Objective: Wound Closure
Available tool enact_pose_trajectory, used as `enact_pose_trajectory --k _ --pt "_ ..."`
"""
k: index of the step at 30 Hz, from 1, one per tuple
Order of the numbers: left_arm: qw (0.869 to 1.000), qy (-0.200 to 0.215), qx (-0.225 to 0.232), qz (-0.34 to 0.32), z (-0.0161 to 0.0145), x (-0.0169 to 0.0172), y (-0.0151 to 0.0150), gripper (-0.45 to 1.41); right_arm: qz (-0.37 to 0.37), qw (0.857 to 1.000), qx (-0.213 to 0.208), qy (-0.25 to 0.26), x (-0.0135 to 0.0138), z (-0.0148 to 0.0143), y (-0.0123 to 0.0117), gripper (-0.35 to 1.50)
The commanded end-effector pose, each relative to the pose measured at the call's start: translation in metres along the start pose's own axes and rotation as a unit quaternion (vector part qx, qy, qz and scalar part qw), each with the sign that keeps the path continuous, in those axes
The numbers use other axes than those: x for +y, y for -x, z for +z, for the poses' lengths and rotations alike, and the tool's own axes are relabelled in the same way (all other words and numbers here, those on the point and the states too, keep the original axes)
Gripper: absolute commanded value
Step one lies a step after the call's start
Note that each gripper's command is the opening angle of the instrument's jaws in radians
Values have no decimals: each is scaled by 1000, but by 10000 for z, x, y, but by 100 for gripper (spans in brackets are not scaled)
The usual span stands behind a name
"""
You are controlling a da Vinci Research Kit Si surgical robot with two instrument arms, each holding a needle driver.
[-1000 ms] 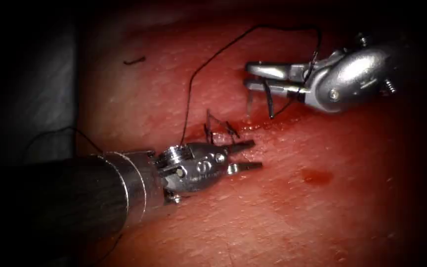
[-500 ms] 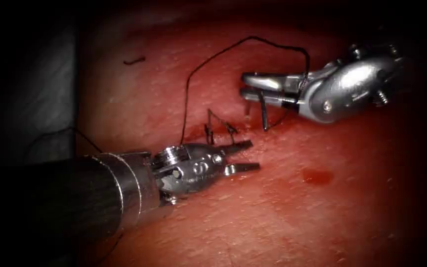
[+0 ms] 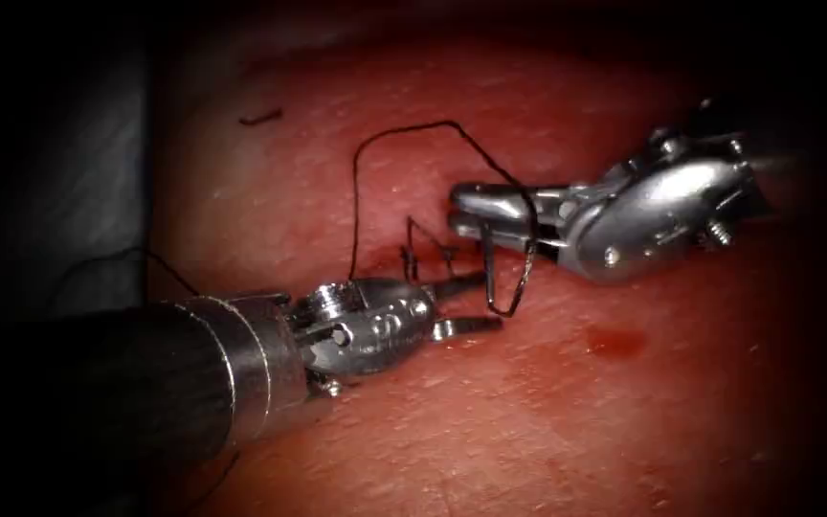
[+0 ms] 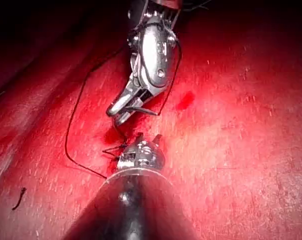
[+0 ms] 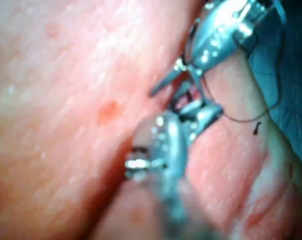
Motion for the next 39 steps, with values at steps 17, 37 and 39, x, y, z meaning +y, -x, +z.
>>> enact_pose_trajectory --k 17,37,39 --pt "1000 -6 -5 -4 5 -5 9 7 5 1000 -11 -10 -44 -6 0 -35" --pt "1000 -4 -4 -6 5 0 8 7 100 994 -29 -21 -38 -6 22 -35" --pt "1000 -4 -4 -6 6 0 8 5 117 992 -32 -28 -40 -5 23 -35"
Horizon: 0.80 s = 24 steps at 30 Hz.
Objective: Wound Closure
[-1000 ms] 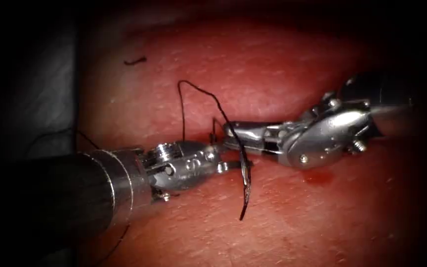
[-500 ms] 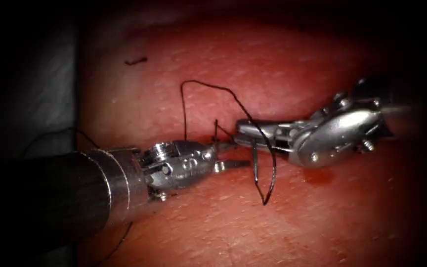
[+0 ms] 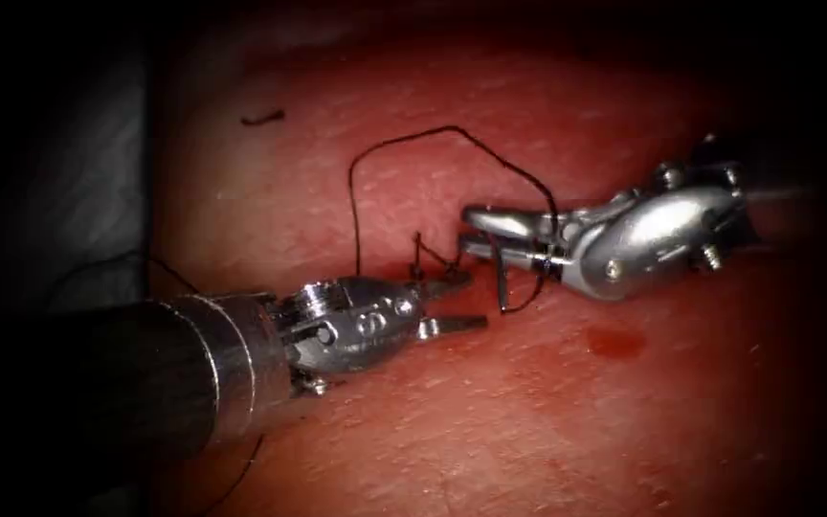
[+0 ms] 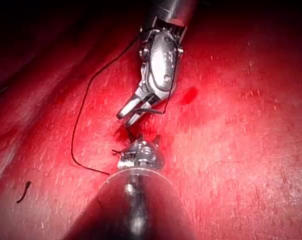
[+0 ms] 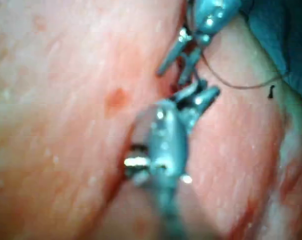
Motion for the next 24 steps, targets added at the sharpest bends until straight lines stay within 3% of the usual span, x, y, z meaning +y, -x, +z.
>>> enact_pose_trajectory --k 1,24 --pt "1000 1 0 0 8 3 2 5 6 1000 -1 -4 -11 6 2 -35" --pt "1000 2 2 -1 12 7 -1 2 139 989 -38 -32 -18 6 18 -35"
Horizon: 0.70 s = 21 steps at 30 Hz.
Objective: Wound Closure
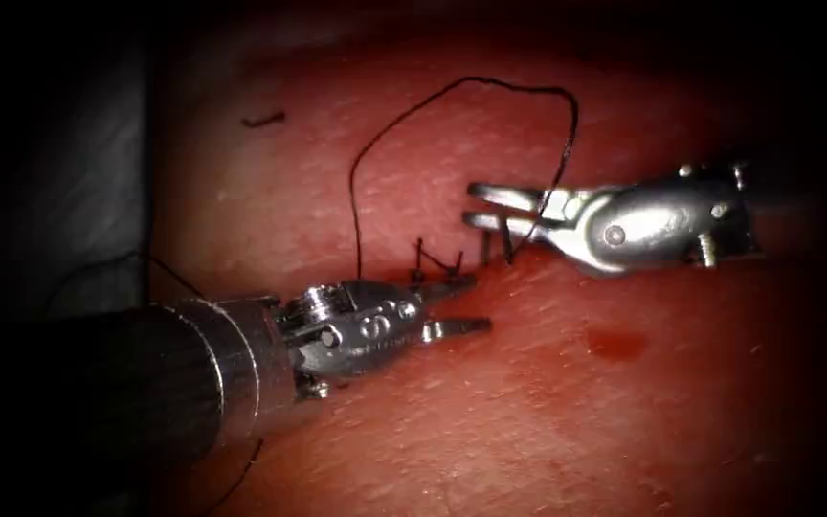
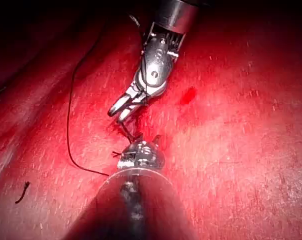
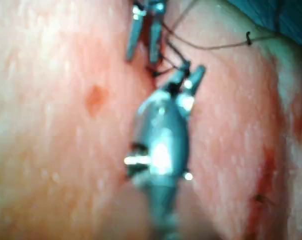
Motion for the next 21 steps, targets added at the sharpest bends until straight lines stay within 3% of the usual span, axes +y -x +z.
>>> enact_pose_trajectory --k 1,21 --pt "1000 3 1 0 10 3 1 0 9 1000 -2 -4 -12 8 5 -35" --pt "1000 6 3 0 10 3 2 -3 67 996 -33 -40 -27 13 16 -35"
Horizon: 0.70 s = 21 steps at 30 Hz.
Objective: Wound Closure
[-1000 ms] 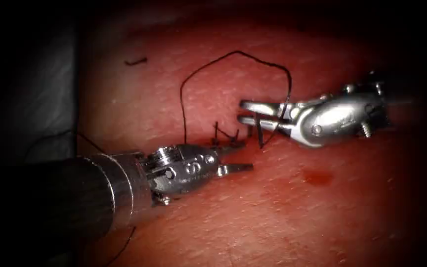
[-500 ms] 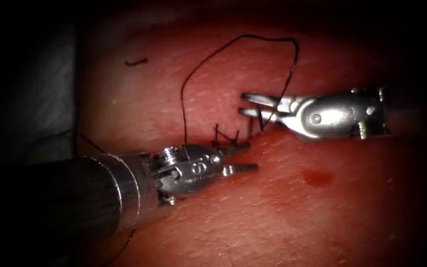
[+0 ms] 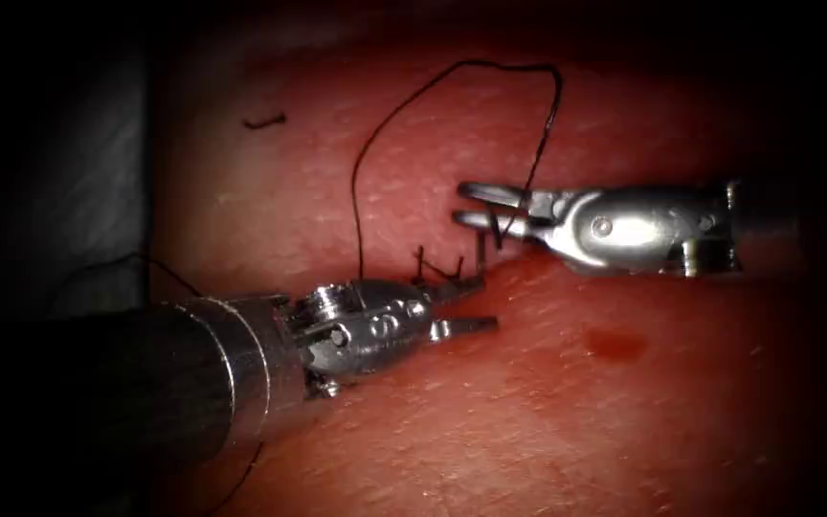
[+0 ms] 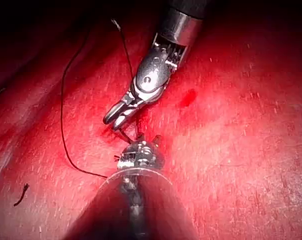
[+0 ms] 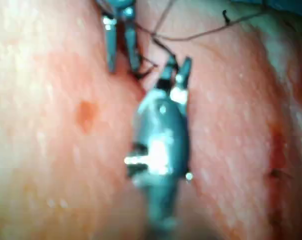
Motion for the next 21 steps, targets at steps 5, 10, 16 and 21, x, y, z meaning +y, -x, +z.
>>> enact_pose_trajectory --k 5,10,16,21 --pt "1000 2 0 1 6 3 3 -6 8 1000 -10 -9 -12 8 6 -35" --pt "1000 4 -5 2 6 4 4 -8 19 1000 -16 -12 -14 8 6 -35" --pt "1000 4 -8 3 6 5 6 -8 32 999 -21 -25 -18 9 5 -35" --pt "1000 4 -8 3 6 5 6 -8 49 998 -28 -39 -22 8 7 -35"
